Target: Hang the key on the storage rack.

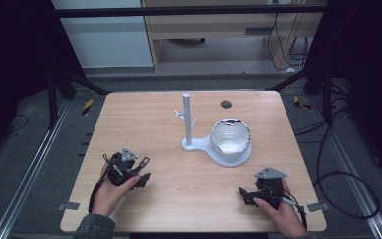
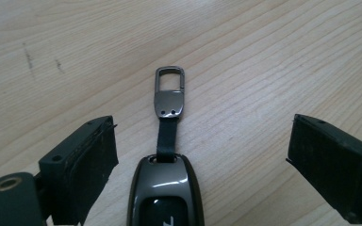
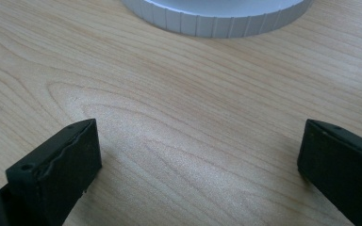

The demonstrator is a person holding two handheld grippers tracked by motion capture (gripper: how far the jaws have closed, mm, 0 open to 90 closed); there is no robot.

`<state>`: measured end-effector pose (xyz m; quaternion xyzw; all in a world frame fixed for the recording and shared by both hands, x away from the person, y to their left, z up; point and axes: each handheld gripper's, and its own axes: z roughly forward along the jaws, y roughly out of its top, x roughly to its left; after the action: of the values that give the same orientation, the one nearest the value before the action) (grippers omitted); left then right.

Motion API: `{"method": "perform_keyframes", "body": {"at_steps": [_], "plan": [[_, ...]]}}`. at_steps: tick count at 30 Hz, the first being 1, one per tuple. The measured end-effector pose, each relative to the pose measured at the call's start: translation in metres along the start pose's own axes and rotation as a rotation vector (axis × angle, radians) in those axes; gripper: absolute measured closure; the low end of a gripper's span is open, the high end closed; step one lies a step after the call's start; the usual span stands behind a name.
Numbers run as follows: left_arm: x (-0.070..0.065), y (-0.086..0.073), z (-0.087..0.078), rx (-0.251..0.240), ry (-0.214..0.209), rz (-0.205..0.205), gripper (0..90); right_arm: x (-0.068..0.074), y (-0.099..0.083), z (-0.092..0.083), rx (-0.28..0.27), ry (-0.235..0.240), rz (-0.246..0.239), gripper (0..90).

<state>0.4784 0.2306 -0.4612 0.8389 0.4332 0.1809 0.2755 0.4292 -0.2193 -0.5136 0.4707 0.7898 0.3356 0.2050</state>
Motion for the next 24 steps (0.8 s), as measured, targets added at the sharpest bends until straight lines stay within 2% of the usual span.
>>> {"method": "perform_keyframes", "body": {"at_steps": [5, 9, 13, 17, 20, 22, 24], "plan": [[0.001, 0.020, -0.004, 0.094, 0.004, 0.052, 11.1, 0.000, 0.000, 0.001, -0.003, -0.007, 0.000, 0.4], [0.009, 0.032, -0.008, 0.140, -0.043, 0.034, 11.5, -0.001, 0.004, 0.004, 0.000, -0.025, 0.023, 0.4], [0.015, 0.042, -0.008, 0.197, -0.058, 0.036, 11.5, -0.001, 0.004, 0.004, -0.001, -0.025, 0.027, 0.4], [0.018, 0.052, -0.007, 0.268, -0.053, 0.061, 12.2, -0.001, 0.004, 0.004, 0.000, -0.026, 0.028, 0.4], [0.015, 0.057, -0.001, 0.328, -0.048, 0.079, 10.7, 0.000, 0.004, 0.004, 0.000, -0.027, 0.030, 0.3], [0.015, 0.058, 0.003, 0.349, -0.038, 0.093, 10.0, 0.000, 0.004, 0.005, 0.000, -0.028, 0.031, 0.4], [0.018, 0.058, 0.011, 0.384, -0.031, 0.080, 11.3, 0.000, 0.004, 0.004, 0.001, -0.029, 0.033, 0.4]]}}
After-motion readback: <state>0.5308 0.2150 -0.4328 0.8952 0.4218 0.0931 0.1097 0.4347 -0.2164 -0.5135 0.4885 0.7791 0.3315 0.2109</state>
